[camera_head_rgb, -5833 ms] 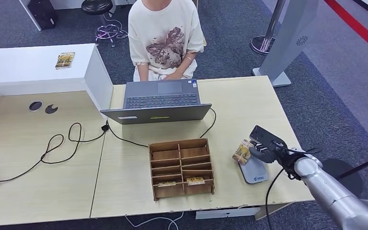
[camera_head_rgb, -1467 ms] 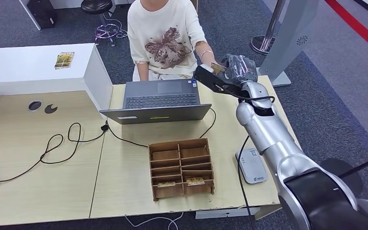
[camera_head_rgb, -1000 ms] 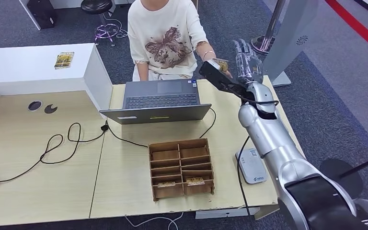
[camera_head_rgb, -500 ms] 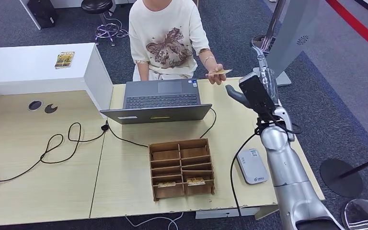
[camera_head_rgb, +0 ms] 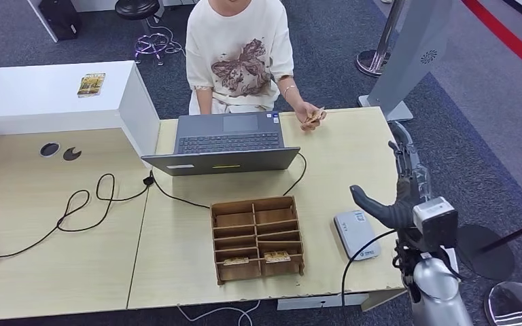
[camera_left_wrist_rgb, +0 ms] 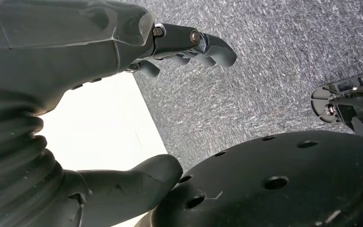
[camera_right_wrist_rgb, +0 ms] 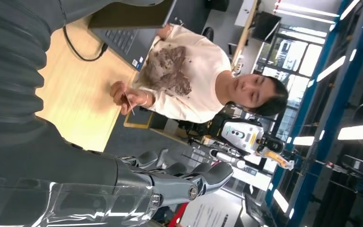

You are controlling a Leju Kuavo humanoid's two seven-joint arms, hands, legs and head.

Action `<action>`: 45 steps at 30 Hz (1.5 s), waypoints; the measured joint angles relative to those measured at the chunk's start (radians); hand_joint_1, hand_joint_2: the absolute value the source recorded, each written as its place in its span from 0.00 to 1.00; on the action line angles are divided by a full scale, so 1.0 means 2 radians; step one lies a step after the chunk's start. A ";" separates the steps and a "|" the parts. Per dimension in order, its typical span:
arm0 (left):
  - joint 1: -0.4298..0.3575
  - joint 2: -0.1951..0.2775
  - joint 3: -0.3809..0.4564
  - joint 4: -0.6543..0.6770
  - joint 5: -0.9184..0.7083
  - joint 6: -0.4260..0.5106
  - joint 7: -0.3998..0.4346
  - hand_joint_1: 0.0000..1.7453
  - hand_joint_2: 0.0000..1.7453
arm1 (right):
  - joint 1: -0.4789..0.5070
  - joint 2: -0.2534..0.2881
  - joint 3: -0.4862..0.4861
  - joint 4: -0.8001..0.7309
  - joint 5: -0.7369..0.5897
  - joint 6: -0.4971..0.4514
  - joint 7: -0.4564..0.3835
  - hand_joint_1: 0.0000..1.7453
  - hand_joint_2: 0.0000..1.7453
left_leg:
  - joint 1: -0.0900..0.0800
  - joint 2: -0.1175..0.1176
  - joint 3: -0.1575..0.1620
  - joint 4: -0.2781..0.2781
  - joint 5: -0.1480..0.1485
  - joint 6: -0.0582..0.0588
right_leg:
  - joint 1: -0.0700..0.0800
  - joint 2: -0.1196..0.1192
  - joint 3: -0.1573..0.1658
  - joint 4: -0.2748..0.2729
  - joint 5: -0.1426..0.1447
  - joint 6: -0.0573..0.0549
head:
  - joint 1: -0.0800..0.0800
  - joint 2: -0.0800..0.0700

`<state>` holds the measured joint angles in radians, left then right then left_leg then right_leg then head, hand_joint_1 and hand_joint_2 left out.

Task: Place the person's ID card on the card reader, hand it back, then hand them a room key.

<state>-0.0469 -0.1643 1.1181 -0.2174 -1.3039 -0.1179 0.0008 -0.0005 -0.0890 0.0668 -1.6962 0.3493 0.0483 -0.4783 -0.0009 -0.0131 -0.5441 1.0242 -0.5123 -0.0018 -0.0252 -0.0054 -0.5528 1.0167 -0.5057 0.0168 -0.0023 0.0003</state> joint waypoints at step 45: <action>0.000 -0.009 0.033 0.000 0.004 0.019 0.016 0.00 1.00 | 0.257 -0.007 0.080 -0.121 0.393 -0.224 0.173 0.00 1.00 | 0.000 0.001 0.000 0.000 0.000 0.000 | 0.000 0.000 0.000 0.000 0.000 0.000 | 0.000 0.000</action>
<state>-0.0474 -0.1823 1.1845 -0.2178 -1.2964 -0.0803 0.0321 0.5130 -0.1030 0.2267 -1.9387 1.1354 -0.4003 -0.1314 -0.0012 -0.0120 -0.5448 1.0236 -0.5127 -0.0019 -0.0255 -0.0045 -0.5530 1.0162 -0.5066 0.0162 -0.0022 0.0003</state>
